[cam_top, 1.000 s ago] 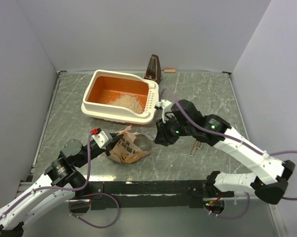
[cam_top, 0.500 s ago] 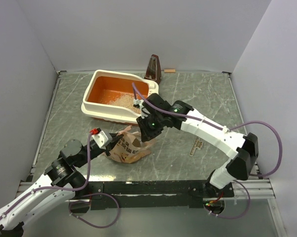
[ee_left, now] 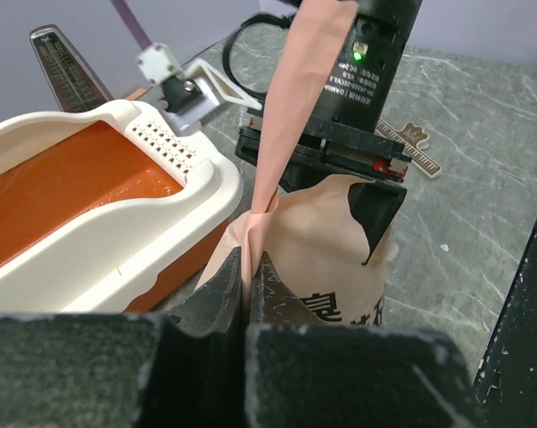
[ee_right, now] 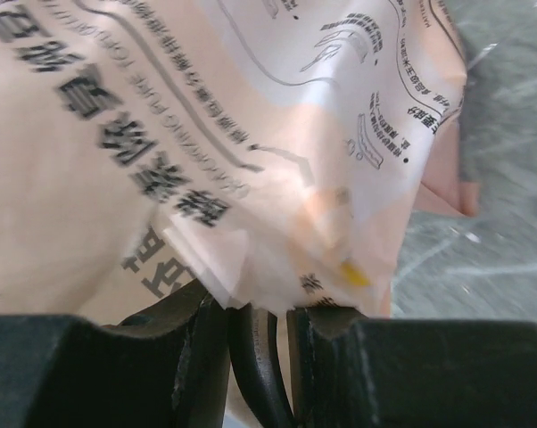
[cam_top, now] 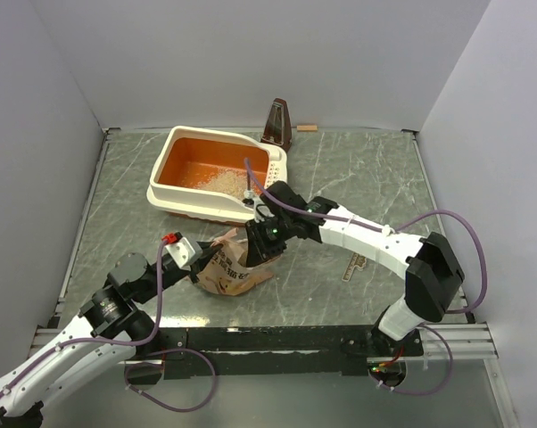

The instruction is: Fill the litter box with clean litter

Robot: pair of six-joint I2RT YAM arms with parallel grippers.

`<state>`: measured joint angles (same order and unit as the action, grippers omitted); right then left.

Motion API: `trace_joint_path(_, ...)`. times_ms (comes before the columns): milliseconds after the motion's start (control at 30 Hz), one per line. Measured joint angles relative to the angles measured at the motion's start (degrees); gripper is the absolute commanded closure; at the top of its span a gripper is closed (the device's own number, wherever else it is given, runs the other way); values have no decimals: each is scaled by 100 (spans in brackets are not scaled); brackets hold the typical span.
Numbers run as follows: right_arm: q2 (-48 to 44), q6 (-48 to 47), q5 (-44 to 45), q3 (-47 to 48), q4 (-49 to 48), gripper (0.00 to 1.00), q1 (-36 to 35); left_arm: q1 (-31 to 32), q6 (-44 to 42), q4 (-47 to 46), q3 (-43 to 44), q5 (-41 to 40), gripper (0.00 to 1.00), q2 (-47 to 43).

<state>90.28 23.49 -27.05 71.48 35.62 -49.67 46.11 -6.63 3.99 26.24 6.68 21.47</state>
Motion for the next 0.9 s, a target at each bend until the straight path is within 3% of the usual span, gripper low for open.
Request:
trace_joint_path(467,-660,1864,-1720,-2881,-4186,100,772,52,-2,61,0,210,99,140)
trace_joint_path(900,-2334,2415,-2365,-3753,-4374,100,1738,37,-26,-72,0,37,99,144)
